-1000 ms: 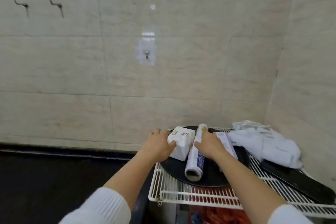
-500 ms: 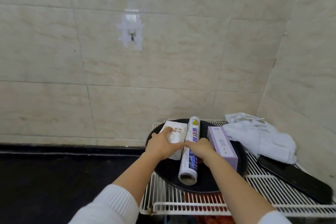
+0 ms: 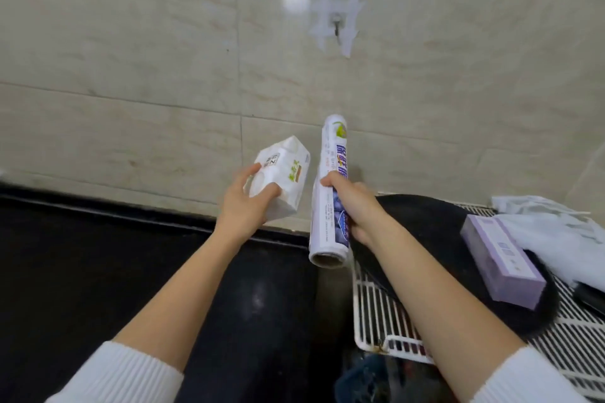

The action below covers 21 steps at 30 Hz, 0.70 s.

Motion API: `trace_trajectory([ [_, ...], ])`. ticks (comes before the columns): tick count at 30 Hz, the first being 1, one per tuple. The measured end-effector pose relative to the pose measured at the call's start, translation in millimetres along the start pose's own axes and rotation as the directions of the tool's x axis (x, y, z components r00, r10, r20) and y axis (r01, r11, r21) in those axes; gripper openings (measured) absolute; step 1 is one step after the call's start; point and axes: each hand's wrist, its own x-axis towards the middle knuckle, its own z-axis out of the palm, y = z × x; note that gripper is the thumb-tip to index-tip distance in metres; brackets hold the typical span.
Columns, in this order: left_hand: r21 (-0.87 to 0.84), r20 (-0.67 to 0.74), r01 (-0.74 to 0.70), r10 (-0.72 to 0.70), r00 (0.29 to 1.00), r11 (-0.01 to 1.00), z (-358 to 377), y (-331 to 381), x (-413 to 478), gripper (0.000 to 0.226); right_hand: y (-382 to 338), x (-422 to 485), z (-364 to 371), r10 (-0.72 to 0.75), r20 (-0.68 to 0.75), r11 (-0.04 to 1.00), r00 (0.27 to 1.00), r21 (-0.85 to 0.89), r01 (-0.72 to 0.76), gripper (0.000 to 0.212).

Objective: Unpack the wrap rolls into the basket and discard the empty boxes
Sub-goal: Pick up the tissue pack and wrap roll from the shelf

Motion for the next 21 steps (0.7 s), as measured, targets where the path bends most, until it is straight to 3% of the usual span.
trace_trajectory([
  [4, 0.177, -0.173, 0.08, -0.049, 0.984, 0.981, -95, -53, -5, 0.068, 56, 12, 97, 0.116, 0.059, 0.993, 0.991, -0.032, -0.114, 0.024],
  [6, 0.24, -0.201, 0.161, -0.113, 0.973, 0.957, -139, -91, -12, 0.07, 100, 13, 141, 0.211, 0.042, 0.975, 0.977, -0.082, -0.207, 0.039],
  [8, 0.327, -0.23, 0.256, -0.186, 0.955, 0.91, -178, -132, -21, 0.07, 149, 12, 177, 0.298, 0.019, 0.949, 0.954, -0.113, -0.294, 0.052],
  [11, 0.418, -0.262, 0.399, -0.312, 0.913, 0.816, -221, -184, -39, 0.07, 217, 2, 215, 0.377, -0.043, 0.913, 0.925, -0.15, -0.379, 0.053],
  [15, 0.493, -0.312, 0.479, -0.366, 0.877, 0.726, -256, -226, -63, 0.074, 277, -13, 243, 0.367, -0.132, 0.84, 0.921, -0.378, -0.39, 0.049],
  [21, 0.596, -0.282, 0.419, -0.31, 0.908, 0.685, -276, -259, -89, 0.08, 313, -25, 273, 0.303, -0.223, 0.756, 0.927, -0.536, -0.376, 0.056],
])
